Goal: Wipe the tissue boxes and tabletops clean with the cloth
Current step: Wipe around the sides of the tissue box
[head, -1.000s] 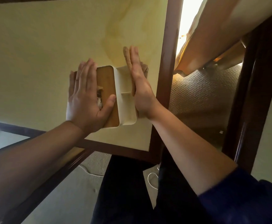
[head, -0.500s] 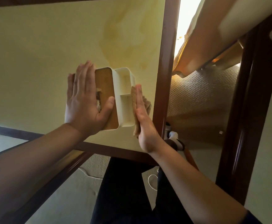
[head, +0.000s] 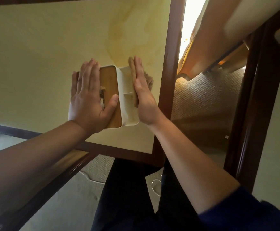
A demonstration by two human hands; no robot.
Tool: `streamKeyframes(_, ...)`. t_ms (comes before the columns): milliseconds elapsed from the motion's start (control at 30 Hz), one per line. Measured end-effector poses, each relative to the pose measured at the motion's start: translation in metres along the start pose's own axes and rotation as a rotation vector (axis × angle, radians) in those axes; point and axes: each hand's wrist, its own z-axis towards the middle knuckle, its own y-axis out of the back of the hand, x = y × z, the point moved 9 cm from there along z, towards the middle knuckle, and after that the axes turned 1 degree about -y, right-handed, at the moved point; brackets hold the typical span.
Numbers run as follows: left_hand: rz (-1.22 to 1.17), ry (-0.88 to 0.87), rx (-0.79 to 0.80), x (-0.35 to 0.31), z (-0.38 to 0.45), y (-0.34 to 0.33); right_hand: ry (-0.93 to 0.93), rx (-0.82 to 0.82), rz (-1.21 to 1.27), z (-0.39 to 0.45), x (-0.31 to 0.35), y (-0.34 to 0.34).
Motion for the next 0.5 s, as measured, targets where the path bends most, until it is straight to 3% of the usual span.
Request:
streamKeyframes(267, -0.005, 0.001, 0.005, 0.000, 0.000, -0.001, -0.099, 0.018, 0.121, -0.085, -0.027, -0.021)
streamKeyframes(500, -0.002, -0.005, 0.001, 0.000, 0.000, 0.000, -0.088, 0.063, 0.161, -0.025, -0.016, -0.011)
